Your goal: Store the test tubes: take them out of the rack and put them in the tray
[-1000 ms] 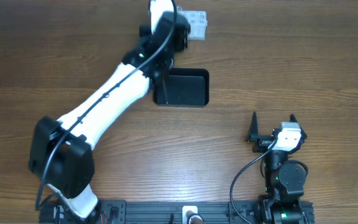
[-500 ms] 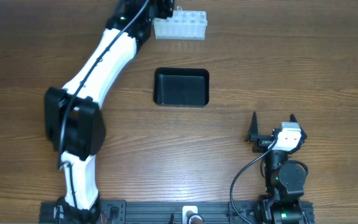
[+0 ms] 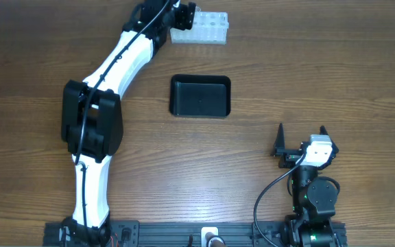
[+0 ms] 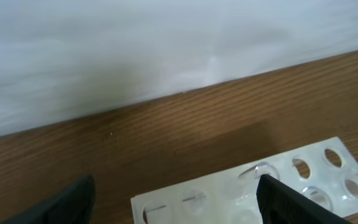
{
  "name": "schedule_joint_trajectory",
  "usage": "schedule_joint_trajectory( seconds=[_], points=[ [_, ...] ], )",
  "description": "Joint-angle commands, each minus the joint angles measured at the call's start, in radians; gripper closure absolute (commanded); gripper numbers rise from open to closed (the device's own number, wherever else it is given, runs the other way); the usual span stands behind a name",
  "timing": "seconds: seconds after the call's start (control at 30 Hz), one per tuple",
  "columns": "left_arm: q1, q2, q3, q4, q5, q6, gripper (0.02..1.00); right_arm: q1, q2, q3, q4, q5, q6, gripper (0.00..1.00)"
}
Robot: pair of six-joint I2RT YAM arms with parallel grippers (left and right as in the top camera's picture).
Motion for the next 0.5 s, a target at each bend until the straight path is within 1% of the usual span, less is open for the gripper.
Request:
schedule_joint_trajectory(
  seconds=[0.03, 0.5],
  points=[
    [0.0, 0.042, 0.027, 0.024, 0.039, 0.018, 0.189, -0.001, -0.007, -0.006, -0.003, 0.01, -0.007, 0.007],
    [-0.007, 0.057, 0.027, 0.037, 0.061, 0.018, 0.189, -0.001, -0.007, -0.006, -0.003, 0.009, -0.007, 0.009]
  ],
)
